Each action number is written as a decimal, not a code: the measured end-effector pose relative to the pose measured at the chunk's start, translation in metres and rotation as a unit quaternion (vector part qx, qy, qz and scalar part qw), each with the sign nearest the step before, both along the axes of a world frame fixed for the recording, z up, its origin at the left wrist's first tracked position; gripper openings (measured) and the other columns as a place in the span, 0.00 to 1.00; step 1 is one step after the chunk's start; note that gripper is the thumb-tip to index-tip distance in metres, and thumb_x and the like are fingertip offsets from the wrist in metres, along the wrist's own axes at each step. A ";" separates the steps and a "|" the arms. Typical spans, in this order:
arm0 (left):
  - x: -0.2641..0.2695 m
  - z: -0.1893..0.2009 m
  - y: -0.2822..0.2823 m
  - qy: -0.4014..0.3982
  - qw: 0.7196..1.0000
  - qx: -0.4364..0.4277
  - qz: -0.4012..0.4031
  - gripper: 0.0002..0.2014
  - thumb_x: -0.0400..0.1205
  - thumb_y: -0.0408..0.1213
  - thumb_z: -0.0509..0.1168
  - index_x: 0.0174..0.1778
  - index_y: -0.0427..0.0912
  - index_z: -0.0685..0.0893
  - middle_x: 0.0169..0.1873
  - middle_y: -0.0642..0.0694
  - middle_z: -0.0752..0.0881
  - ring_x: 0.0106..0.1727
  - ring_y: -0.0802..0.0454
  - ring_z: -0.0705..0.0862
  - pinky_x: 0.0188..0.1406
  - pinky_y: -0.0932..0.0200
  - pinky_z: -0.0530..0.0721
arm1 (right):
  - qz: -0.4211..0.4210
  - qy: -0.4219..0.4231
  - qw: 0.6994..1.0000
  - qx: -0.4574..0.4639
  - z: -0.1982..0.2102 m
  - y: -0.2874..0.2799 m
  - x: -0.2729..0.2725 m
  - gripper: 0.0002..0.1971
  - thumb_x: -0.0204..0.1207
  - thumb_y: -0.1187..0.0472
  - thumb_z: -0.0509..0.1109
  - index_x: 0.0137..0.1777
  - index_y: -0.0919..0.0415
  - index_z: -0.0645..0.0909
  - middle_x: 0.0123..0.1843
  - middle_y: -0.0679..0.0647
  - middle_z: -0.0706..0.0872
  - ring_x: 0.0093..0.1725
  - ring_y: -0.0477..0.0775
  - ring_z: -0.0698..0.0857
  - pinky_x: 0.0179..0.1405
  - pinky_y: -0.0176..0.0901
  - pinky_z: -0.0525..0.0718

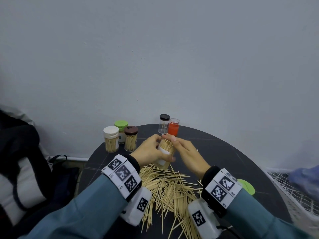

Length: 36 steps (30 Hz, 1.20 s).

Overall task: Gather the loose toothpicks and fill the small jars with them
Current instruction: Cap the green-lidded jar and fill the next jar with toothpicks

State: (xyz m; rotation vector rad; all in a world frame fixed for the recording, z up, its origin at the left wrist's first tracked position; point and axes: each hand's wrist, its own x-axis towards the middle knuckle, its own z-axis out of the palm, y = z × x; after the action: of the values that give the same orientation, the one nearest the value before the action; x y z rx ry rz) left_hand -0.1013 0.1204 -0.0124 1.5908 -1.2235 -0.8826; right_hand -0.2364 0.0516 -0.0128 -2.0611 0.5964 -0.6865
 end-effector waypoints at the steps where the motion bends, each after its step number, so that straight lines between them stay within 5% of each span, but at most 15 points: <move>1: -0.001 0.000 0.000 -0.002 1.000 0.003 -0.001 0.29 0.68 0.33 0.79 0.61 0.45 0.72 0.54 0.44 0.86 0.53 0.50 0.86 0.40 0.60 0.83 | 0.003 0.028 1.000 -0.002 -0.001 0.000 0.002 0.22 0.84 0.47 0.49 0.74 0.47 0.71 0.79 0.48 0.69 0.78 0.45 0.67 0.79 0.51 0.62; 3: -0.001 0.000 0.000 -0.013 1.000 0.005 -0.005 0.30 0.67 0.33 0.80 0.61 0.44 0.72 0.55 0.44 0.86 0.53 0.50 0.86 0.41 0.60 0.83 | 0.002 0.059 0.998 0.009 0.001 0.002 0.003 0.24 0.83 0.44 0.48 0.79 0.43 0.62 0.82 0.44 0.60 0.81 0.45 0.58 0.82 0.59 0.49; 5: -0.001 0.002 0.001 -0.013 1.000 0.000 -0.007 0.30 0.67 0.33 0.80 0.61 0.44 0.73 0.54 0.45 0.86 0.52 0.51 0.86 0.39 0.61 0.84 | -0.006 0.048 0.998 0.051 0.008 0.004 0.002 0.25 0.84 0.45 0.47 0.81 0.45 0.57 0.82 0.42 0.60 0.80 0.43 0.58 0.81 0.46 0.49; 9: -0.002 0.005 0.003 -0.017 1.000 -0.014 -0.022 0.29 0.67 0.31 0.79 0.59 0.46 0.73 0.53 0.44 0.86 0.51 0.51 0.86 0.41 0.61 0.85 | -0.003 0.055 0.992 0.117 0.016 0.004 0.000 0.24 0.87 0.51 0.44 0.81 0.53 0.55 0.77 0.43 0.64 0.76 0.41 0.63 0.63 0.18 0.59; 10: -0.003 0.005 0.004 -0.022 0.999 -0.016 -0.027 0.29 0.67 0.31 0.79 0.58 0.46 0.73 0.53 0.44 0.86 0.51 0.51 0.86 0.42 0.60 0.85 | 0.003 0.073 0.991 0.112 0.014 0.003 0.000 0.24 0.86 0.50 0.43 0.81 0.51 0.55 0.78 0.45 0.64 0.77 0.42 0.62 0.66 0.20 0.56; 13: -0.002 0.006 0.004 -0.027 0.999 -0.016 -0.031 0.29 0.66 0.31 0.80 0.59 0.46 0.73 0.53 0.45 0.86 0.53 0.50 0.86 0.49 0.56 0.86 | -0.002 0.098 0.990 0.096 0.015 0.002 -0.005 0.23 0.85 0.46 0.39 0.79 0.41 0.55 0.82 0.46 0.60 0.82 0.48 0.54 0.81 0.50 0.42; 19: -0.001 0.007 0.005 -0.034 0.999 -0.021 -0.031 0.31 0.66 0.31 0.80 0.62 0.45 0.72 0.54 0.44 0.86 0.54 0.49 0.85 0.49 0.57 0.85 | 0.017 0.102 0.987 0.127 0.017 0.005 -0.003 0.24 0.87 0.53 0.42 0.82 0.55 0.53 0.82 0.48 0.59 0.80 0.44 0.58 0.74 0.35 0.53; 22: 0.000 0.007 0.006 -0.033 0.999 -0.020 -0.025 0.30 0.66 0.31 0.80 0.60 0.45 0.73 0.54 0.44 0.86 0.55 0.49 0.86 0.50 0.55 0.86 | 0.008 0.084 0.989 0.125 0.013 0.000 -0.002 0.19 0.86 0.50 0.40 0.71 0.49 0.67 0.68 0.38 0.73 0.65 0.32 0.71 0.63 0.26 0.57; 25: 0.004 0.009 0.009 -0.033 0.999 -0.026 -0.006 0.30 0.66 0.31 0.80 0.60 0.45 0.73 0.54 0.46 0.86 0.54 0.51 0.85 0.46 0.59 0.86 | -0.032 0.087 0.990 0.102 0.009 -0.011 -0.003 0.26 0.85 0.44 0.41 0.77 0.52 0.65 0.74 0.47 0.72 0.75 0.45 0.68 0.68 0.37 0.56; 27: 0.009 0.010 0.011 -0.040 0.999 -0.028 0.015 0.30 0.66 0.31 0.80 0.60 0.44 0.73 0.54 0.46 0.85 0.54 0.52 0.84 0.47 0.62 0.85 | -0.031 0.160 0.986 0.036 0.006 -0.019 -0.004 0.25 0.84 0.44 0.50 0.76 0.54 0.67 0.75 0.51 0.73 0.75 0.50 0.70 0.74 0.42 0.62; 31: 0.021 0.012 0.018 -0.021 0.998 -0.037 0.054 0.31 0.65 0.29 0.80 0.61 0.43 0.72 0.50 0.49 0.85 0.49 0.56 0.84 0.43 0.63 0.85 | 0.073 0.385 0.910 -0.139 0.007 -0.011 0.003 0.31 0.76 0.50 0.69 0.77 0.55 0.65 0.76 0.51 0.70 0.74 0.50 0.70 0.72 0.41 0.67; 36: 0.039 0.016 0.032 -0.007 0.995 -0.047 0.091 0.31 0.66 0.29 0.79 0.60 0.45 0.71 0.49 0.51 0.82 0.48 0.58 0.81 0.40 0.67 0.82 | 0.156 0.422 0.877 -0.173 0.001 0.012 0.033 0.37 0.70 0.50 0.76 0.78 0.52 0.64 0.78 0.50 0.68 0.76 0.51 0.68 0.73 0.45 0.66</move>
State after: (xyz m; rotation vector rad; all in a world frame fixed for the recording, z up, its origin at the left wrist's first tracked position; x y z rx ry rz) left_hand -0.0625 0.1526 0.0037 1.6072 -1.0936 -0.6894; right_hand -0.2032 0.0637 -0.0115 -2.6938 0.6081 0.3759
